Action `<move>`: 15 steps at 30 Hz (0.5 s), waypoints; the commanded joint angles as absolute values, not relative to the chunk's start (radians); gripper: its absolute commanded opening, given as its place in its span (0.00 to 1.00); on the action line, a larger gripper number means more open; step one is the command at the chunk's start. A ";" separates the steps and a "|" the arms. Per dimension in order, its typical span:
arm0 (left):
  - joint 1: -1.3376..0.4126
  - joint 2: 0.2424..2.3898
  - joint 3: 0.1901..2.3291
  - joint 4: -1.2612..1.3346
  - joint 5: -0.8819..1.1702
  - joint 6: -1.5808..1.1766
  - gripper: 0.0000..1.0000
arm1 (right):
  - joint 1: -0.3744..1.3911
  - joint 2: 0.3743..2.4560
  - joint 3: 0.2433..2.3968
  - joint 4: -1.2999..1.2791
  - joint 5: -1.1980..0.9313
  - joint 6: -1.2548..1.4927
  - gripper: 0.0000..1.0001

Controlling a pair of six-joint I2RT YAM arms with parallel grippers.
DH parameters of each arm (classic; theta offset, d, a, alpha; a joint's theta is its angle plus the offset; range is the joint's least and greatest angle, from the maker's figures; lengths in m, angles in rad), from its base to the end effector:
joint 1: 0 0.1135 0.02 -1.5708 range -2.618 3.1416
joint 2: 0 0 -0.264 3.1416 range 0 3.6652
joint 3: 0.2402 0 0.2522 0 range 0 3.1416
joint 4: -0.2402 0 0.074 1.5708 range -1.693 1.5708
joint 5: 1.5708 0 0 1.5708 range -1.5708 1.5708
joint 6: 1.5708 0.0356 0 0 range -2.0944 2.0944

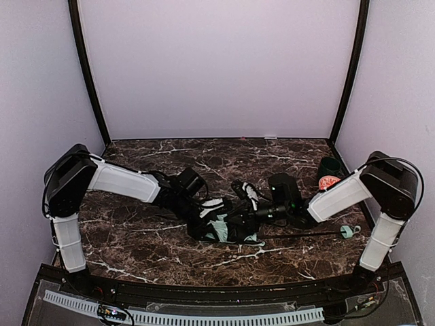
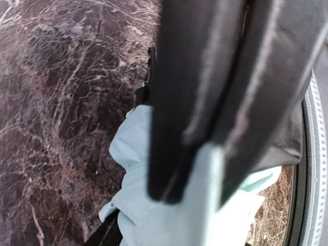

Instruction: Put away the umbrella

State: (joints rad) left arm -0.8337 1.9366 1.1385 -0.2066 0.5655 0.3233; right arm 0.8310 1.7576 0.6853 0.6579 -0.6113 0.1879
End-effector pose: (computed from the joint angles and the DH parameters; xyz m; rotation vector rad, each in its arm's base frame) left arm 0.2441 -0.2973 0.1387 1.5987 2.0480 -0.9179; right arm 0.2096 0.2599 0.1449 -1.0671 1.8439 1.2389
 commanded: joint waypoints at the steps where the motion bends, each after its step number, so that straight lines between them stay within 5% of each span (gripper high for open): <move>1: -0.806 1.913 1.071 -0.251 0.416 0.291 0.52 | 0.856 1.733 0.690 0.770 -0.668 0.142 0.00; 6: -0.805 1.850 1.005 -0.170 0.483 0.299 0.51 | 0.858 1.736 0.701 0.766 -0.666 0.137 0.00; 15: -0.805 1.874 1.004 -0.193 0.636 0.333 0.06 | 0.873 1.706 0.752 0.685 -0.588 0.058 0.00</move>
State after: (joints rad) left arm -0.8303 1.8503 1.0134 -0.1043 0.6106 0.3347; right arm 0.8509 1.7576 0.7048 0.6323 -0.5930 0.1074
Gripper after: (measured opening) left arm 0.167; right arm 0.004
